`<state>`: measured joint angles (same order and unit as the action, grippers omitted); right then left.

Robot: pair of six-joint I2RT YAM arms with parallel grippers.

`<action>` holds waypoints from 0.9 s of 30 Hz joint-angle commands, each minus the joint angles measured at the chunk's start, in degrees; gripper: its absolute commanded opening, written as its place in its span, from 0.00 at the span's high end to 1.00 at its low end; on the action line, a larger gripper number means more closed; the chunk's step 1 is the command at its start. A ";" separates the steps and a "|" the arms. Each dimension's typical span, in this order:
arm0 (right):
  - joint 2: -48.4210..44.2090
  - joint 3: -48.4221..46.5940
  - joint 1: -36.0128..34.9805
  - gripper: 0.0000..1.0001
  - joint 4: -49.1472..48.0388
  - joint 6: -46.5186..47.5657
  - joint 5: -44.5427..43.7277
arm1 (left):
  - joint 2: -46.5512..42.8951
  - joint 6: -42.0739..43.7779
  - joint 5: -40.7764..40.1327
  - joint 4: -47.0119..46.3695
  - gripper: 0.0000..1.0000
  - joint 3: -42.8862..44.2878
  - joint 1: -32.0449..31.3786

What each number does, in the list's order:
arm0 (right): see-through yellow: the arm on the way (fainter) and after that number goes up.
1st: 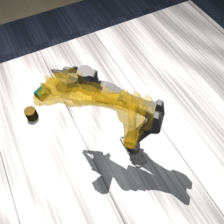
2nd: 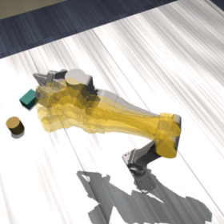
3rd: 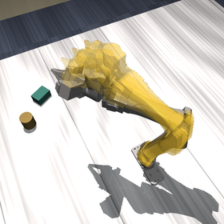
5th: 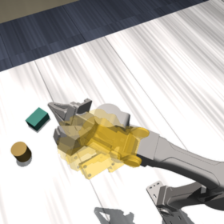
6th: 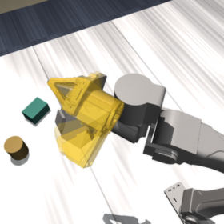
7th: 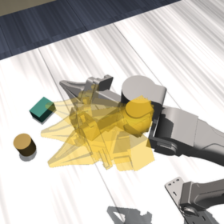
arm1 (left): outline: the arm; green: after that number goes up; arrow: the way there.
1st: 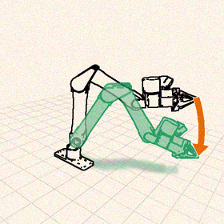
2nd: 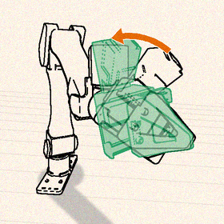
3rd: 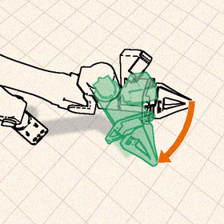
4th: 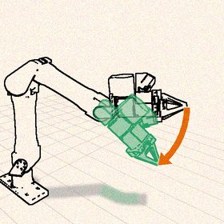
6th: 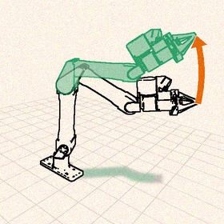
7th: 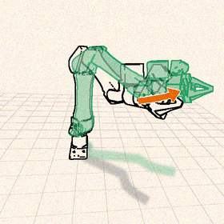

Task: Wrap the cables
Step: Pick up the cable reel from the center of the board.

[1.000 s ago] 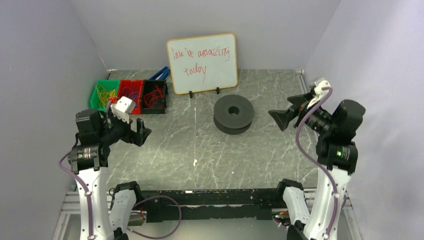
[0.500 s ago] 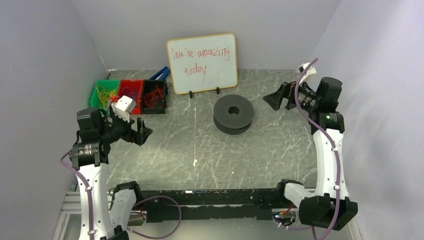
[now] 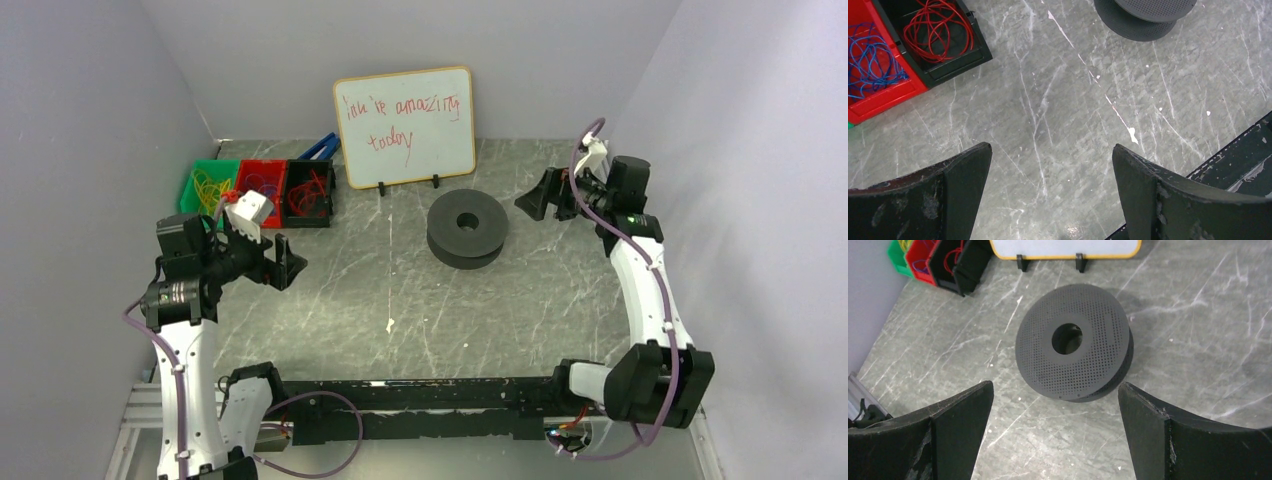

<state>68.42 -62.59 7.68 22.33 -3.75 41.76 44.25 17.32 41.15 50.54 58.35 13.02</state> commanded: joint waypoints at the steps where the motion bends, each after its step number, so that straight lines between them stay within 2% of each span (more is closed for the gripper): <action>1: 1.30 2.56 -0.21 0.01 -5.92 -1.61 -1.32 | 0.38 1.18 2.28 -0.80 0.04 -0.08 0.43; 11: 7.99 7.19 -0.75 0.03 -12.66 -5.35 2.80 | 0.84 1.40 2.29 -1.06 0.04 -0.73 0.60; 19: 13.12 8.19 -1.18 0.04 -14.58 -7.16 -1.12 | 0.71 1.55 2.69 -0.89 0.04 -0.87 0.83; 27: 22.19 3.80 -1.71 0.14 -11.97 -8.95 1.96 | 0.54 1.57 3.15 -0.89 0.04 -1.22 1.05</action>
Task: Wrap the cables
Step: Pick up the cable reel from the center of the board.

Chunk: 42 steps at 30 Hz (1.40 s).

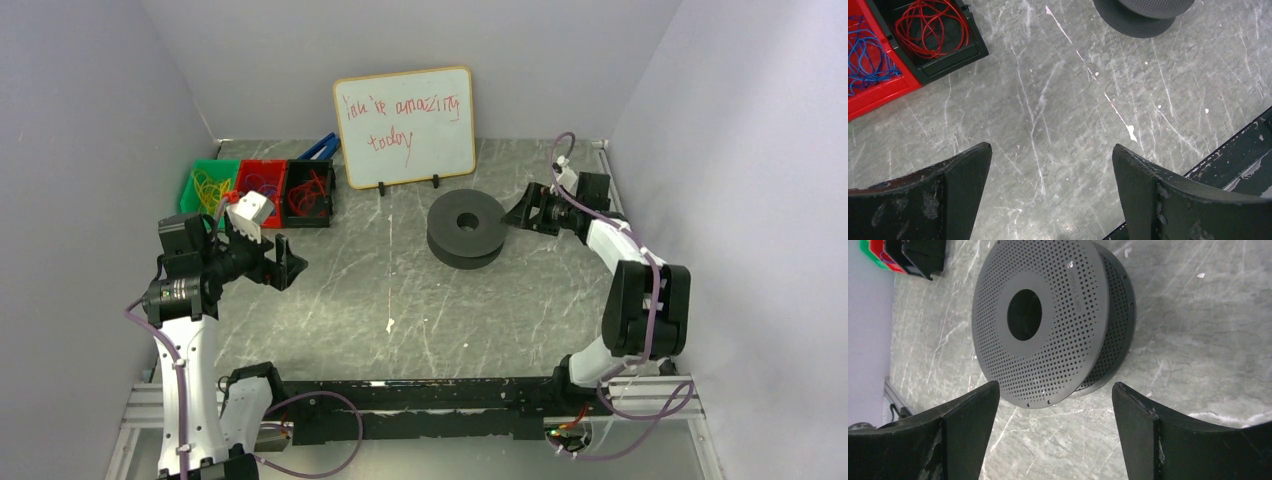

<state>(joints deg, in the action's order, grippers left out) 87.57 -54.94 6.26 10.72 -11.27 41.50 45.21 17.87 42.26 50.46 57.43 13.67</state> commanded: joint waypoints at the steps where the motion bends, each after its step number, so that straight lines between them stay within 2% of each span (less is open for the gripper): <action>1: 3.97 -4.22 -0.27 0.15 -0.09 -1.58 2.63 | -0.46 1.05 2.10 -0.80 0.04 -0.30 0.31; 7: 7.23 -3.51 -0.29 0.22 -1.67 -3.08 4.54 | -0.39 1.20 2.32 -0.88 0.04 -0.52 0.50; 15: 8.73 -1.44 -0.73 0.24 -4.78 -5.14 6.68 | -0.47 1.29 2.56 -0.88 0.04 -0.52 0.98; 26: 11.08 -0.62 -1.93 0.24 -5.75 -6.10 4.77 | -0.21 1.49 2.92 -0.72 0.04 -0.56 1.53; 33: 12.49 -0.32 -2.71 0.28 -6.64 -7.06 6.73 | 0.60 1.68 3.24 -0.75 0.04 -0.80 1.79; 35: 13.02 -0.79 -3.45 0.40 -6.65 -6.79 8.10 | 1.21 1.78 3.35 -0.71 0.04 -0.77 1.71; 36: 13.14 -0.97 -3.71 0.43 -6.60 -6.82 8.31 | 1.47 1.74 3.35 -0.71 0.04 -0.72 1.72; 42: 13.01 -1.41 -4.10 0.49 -6.36 -6.58 9.61 | 1.47 1.89 3.50 -0.70 0.04 -0.68 1.73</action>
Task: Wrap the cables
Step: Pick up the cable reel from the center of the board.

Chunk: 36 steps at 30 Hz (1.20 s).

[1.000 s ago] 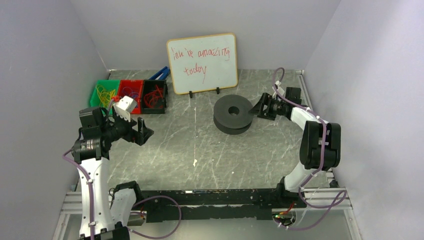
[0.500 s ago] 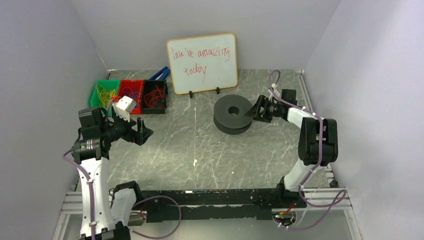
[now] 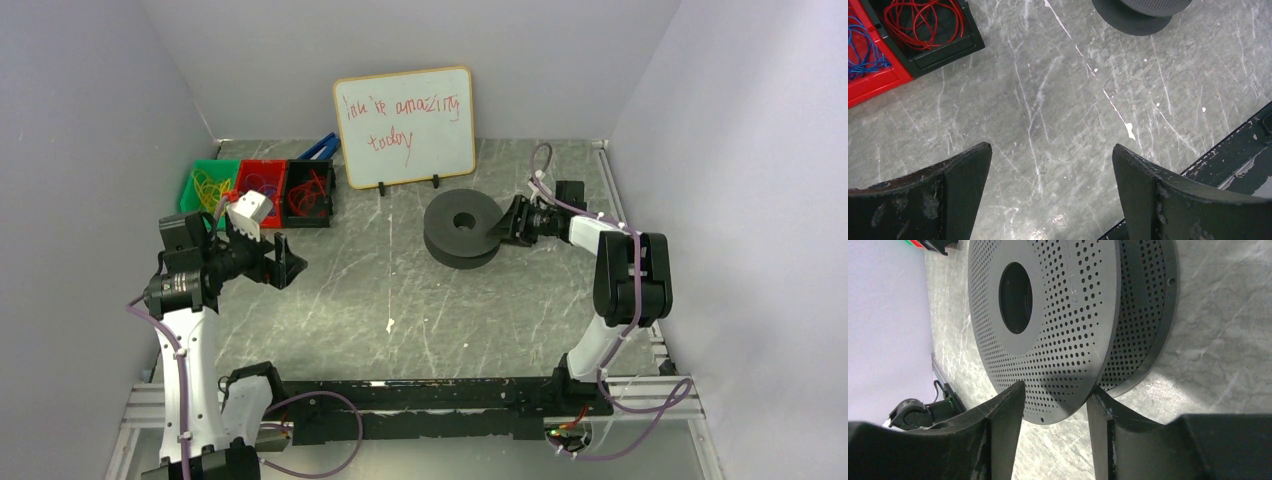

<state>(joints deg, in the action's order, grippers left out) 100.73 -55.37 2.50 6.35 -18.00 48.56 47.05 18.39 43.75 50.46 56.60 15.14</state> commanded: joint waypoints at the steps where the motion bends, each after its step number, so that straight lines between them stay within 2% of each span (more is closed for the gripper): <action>1: -0.20 -0.96 -0.34 0.51 -2.00 0.21 2.56 | -0.33 1.37 2.04 -0.64 0.04 0.15 0.25; 7: -1.11 -1.18 -0.18 0.78 -2.12 0.33 3.44 | -0.31 1.38 2.07 -0.62 0.04 0.11 0.25; 9: -1.63 -1.58 -0.22 0.83 -1.86 0.82 4.07 | -0.38 1.38 2.04 -0.67 0.04 0.05 0.27; 13: -3.84 -3.19 -0.25 1.00 0.06 2.95 4.96 | -0.46 1.39 2.18 -0.71 0.04 0.00 0.25; 17: -8.67 -4.34 -1.29 1.00 1.54 4.52 3.77 | -0.50 1.55 2.48 -0.62 0.04 -0.02 0.28; 20: -13.34 -5.03 -3.82 1.00 2.76 6.45 -0.57 | -0.58 1.57 2.67 -0.62 0.04 -0.08 0.30; 27: -20.94 -6.52 -11.76 1.00 1.65 8.38 -23.53 | -1.23 1.39 2.86 -1.06 0.04 -0.59 0.30; 32: -17.91 -12.41 -18.83 1.00 6.19 10.18 -39.40 | -1.06 1.21 2.50 -1.67 0.04 -0.89 0.25; 36: -14.62 -15.38 -23.01 1.00 5.80 10.50 -48.92 | -0.65 0.95 2.18 -2.02 0.04 -1.05 0.32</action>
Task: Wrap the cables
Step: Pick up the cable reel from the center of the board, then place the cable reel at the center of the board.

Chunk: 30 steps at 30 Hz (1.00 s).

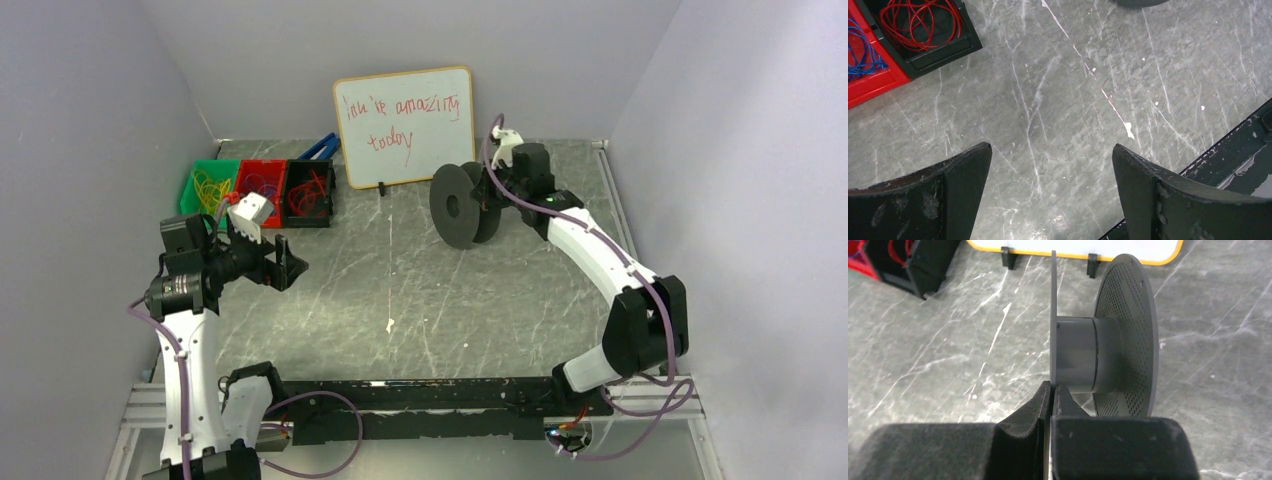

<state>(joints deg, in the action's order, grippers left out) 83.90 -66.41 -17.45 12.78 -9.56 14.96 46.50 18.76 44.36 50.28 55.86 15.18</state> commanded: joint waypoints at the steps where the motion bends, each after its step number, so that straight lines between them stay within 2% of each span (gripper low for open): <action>1: 3.44 -5.35 -3.88 1.00 -0.66 1.90 -16.69 | -0.10 0.53 1.41 -1.90 0.04 -0.33 0.22; 6: 9.60 -12.06 -10.37 1.00 1.29 -0.04 -26.49 | -0.23 0.32 0.75 -2.26 0.04 -0.48 0.22; 11: 16.47 -18.39 -16.21 1.00 3.90 -0.18 -31.81 | -0.12 -0.28 -0.62 -2.91 0.04 -0.58 0.23; 22: 20.60 -23.80 -17.99 1.00 6.31 -1.78 -32.29 | -0.16 -0.74 -1.48 -3.57 0.04 -0.57 0.35; 25: 20.48 -23.70 -17.97 0.83 6.24 -1.40 -32.59 | -0.24 -1.04 -1.92 -3.79 0.04 -0.57 0.32; 30: 18.01 -22.67 -17.39 0.66 5.34 0.33 -32.08 | -0.25 -1.58 -2.99 -4.41 0.04 -0.57 0.33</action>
<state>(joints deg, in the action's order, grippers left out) 103.85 -88.33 -35.29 18.26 -10.46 -17.45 46.65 18.11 42.06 47.72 55.51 15.20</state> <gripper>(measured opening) 0.289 0.959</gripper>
